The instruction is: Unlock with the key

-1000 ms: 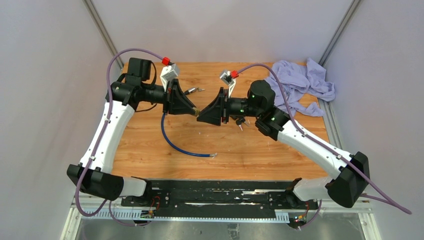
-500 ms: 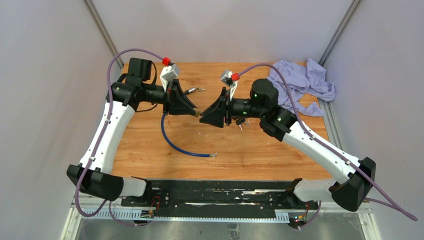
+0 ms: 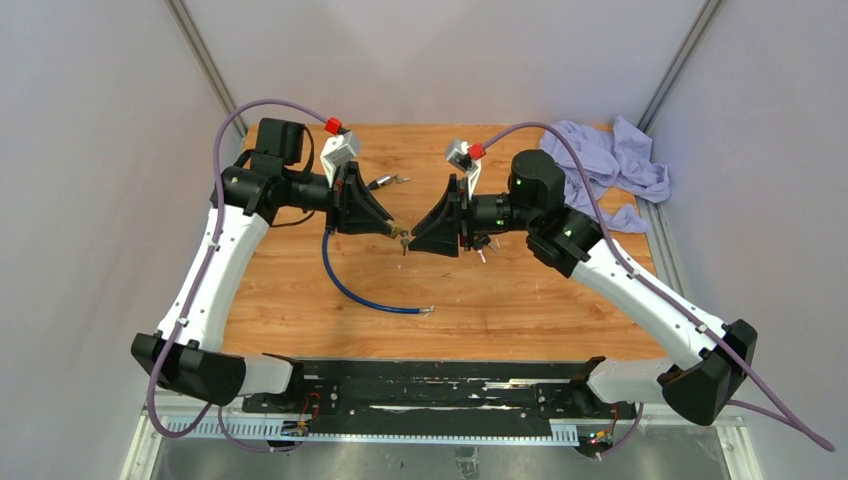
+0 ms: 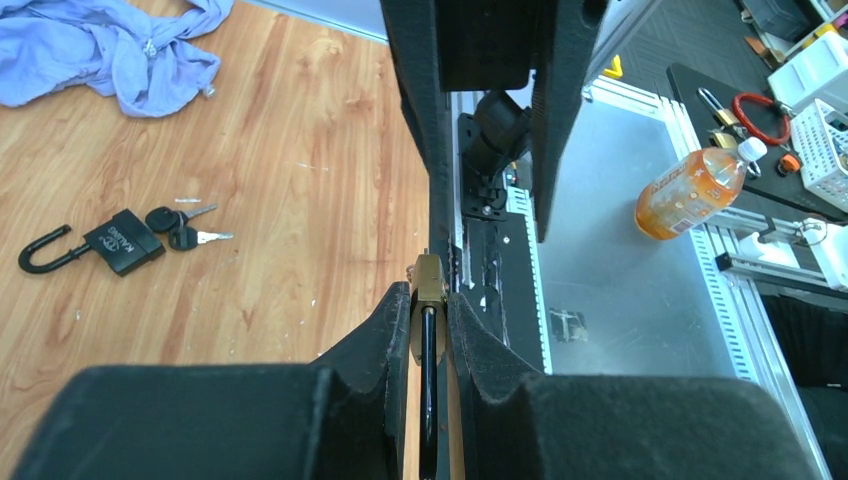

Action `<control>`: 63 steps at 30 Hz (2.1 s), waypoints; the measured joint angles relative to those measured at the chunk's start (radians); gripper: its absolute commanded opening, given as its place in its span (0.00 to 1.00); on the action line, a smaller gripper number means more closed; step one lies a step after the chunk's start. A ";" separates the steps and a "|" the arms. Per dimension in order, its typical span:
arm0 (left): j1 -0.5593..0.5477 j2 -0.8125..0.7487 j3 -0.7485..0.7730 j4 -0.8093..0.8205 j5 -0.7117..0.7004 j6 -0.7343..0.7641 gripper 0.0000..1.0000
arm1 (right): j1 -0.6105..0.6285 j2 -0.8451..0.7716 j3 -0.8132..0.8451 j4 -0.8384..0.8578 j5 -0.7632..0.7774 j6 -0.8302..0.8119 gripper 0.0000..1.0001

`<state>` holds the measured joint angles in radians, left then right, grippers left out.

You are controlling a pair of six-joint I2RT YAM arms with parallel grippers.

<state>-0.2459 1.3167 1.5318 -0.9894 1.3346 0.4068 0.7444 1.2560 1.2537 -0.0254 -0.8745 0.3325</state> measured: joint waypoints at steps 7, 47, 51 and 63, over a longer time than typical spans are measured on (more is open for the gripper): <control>0.000 0.000 0.000 0.000 0.019 -0.013 0.00 | -0.021 0.005 -0.008 0.058 0.113 0.031 0.44; 0.003 0.060 -0.006 -0.035 -0.106 -0.079 0.42 | -0.027 0.157 -0.148 0.450 0.015 0.485 0.01; 0.007 0.089 -0.021 -0.034 -0.105 -0.079 0.47 | -0.030 0.157 -0.168 0.437 0.031 0.512 0.01; 0.055 0.262 -0.024 0.016 -0.029 -0.169 0.91 | -0.039 0.222 -0.243 0.588 0.011 0.715 0.01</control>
<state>-0.1905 1.5791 1.5078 -0.9730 1.3052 0.2382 0.7052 1.4776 1.0103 0.5629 -0.8635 1.0477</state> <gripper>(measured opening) 0.798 0.053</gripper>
